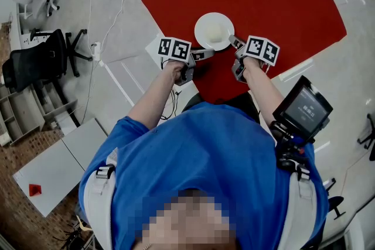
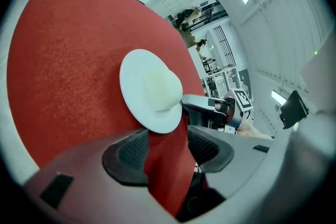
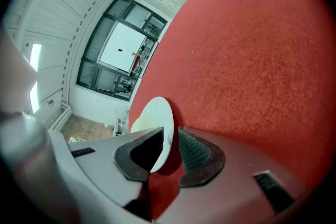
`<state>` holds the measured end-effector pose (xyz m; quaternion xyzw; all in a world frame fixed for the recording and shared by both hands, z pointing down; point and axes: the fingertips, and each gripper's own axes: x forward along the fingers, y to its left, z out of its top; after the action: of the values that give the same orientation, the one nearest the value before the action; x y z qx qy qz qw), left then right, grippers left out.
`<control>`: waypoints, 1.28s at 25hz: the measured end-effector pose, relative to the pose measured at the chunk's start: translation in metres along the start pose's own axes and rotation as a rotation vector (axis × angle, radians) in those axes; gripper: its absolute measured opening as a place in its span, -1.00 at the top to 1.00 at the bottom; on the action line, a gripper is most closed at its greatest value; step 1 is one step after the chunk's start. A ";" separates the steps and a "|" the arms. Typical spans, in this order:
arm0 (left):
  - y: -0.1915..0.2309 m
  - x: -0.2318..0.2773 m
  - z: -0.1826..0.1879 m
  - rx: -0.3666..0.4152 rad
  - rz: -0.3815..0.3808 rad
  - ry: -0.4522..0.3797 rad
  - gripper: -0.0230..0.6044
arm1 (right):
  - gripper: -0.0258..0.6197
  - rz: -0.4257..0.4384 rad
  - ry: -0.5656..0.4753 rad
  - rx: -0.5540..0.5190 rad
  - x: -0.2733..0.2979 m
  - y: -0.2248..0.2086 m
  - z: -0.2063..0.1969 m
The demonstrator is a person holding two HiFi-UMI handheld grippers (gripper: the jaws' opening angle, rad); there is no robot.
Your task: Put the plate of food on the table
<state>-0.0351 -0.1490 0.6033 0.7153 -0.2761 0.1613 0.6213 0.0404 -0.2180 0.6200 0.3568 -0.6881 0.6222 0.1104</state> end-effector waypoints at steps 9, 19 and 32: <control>0.005 -0.005 0.001 -0.014 -0.030 -0.016 0.22 | 0.73 -0.006 -0.009 -0.002 0.000 -0.004 0.004; 0.004 -0.005 0.020 -0.026 -0.066 -0.095 0.23 | 0.73 0.005 -0.030 -0.019 0.000 -0.004 0.012; -0.013 -0.005 0.053 0.004 -0.137 -0.233 0.23 | 0.73 0.073 -0.110 -0.083 -0.007 0.013 0.027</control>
<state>-0.0371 -0.1993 0.5810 0.7475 -0.2967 0.0350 0.5932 0.0447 -0.2409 0.6006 0.3599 -0.7309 0.5763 0.0644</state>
